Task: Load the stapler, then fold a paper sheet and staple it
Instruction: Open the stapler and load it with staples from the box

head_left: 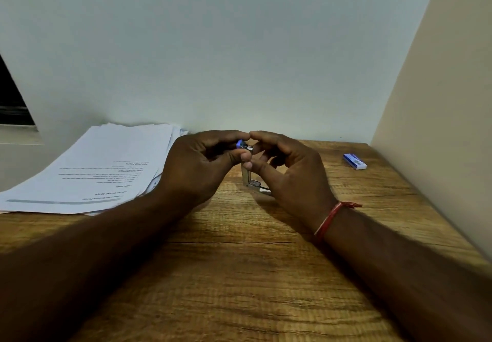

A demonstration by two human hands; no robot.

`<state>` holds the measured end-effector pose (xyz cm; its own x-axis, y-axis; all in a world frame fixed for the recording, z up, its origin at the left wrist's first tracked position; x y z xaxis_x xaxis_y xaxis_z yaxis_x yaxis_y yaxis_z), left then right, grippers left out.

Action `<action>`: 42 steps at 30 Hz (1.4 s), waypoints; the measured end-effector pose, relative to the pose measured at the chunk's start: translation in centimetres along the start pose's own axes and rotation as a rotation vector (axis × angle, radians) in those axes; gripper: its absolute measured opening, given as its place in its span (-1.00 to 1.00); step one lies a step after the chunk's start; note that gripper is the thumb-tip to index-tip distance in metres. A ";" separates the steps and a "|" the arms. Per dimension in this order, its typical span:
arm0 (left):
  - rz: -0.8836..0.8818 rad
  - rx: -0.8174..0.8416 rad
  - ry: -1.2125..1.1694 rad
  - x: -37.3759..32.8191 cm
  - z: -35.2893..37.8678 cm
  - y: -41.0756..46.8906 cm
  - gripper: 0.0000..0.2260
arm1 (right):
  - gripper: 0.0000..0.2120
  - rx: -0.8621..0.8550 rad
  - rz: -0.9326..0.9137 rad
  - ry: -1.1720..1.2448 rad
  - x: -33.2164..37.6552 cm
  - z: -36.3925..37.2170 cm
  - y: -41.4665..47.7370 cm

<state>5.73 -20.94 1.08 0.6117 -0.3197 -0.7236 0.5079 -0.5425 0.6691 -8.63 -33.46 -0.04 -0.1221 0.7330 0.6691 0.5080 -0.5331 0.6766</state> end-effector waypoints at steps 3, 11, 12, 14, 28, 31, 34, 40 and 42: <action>-0.045 -0.003 -0.040 0.4 0.0 0.0 -0.67 | -0.61 -0.001 -0.037 -0.011 0.2 -0.1 0.0; -0.097 0.053 -0.094 1.0 -0.2 -0.3 -0.73 | -0.79 -0.007 0.026 0.048 -0.4 0.0 0.1; -0.106 0.063 -0.089 0.9 -0.1 -0.3 -0.73 | -0.82 -0.009 0.041 0.056 -0.5 0.0 0.1; -0.127 0.076 -0.090 0.9 0.0 -0.5 -0.76 | -0.87 -0.006 0.068 0.051 -0.6 0.0 0.1; -0.215 0.090 -0.094 1.8 0.1 -0.5 -0.75 | -0.87 0.058 0.197 0.084 -1.2 0.5 -0.2; -0.249 0.068 -0.070 1.8 0.4 -0.7 -0.75 | -0.92 0.049 0.204 0.066 -1.3 0.5 -0.2; -0.272 0.057 -0.055 2.1 0.7 -0.8 -0.80 | -0.95 0.041 0.190 0.032 -1.4 0.6 -0.2; -0.299 0.077 -0.098 2.7 1.5 -0.9 -0.87 | -0.91 -0.003 0.177 0.048 -1.1 1.0 -0.2; -0.311 0.077 -0.098 2.8 1.8 -0.9 -0.88 | -0.91 -0.016 0.178 0.052 -0.9 1.2 -0.3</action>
<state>5.91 -22.74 -1.89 0.3715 -0.2004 -0.9066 0.6117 -0.6817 0.4014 -7.65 -33.51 -1.19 -0.0759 0.6036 0.7936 0.5117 -0.6596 0.5506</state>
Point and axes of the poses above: each hand's wrist, its own y-axis towards the middle knuckle, its own z-axis out of the palm, x = y × z, the point moved 6 cm from there along y, towards the middle knuckle, and after that the axes turned 5 degrees about -x, right-handed, at the moved point
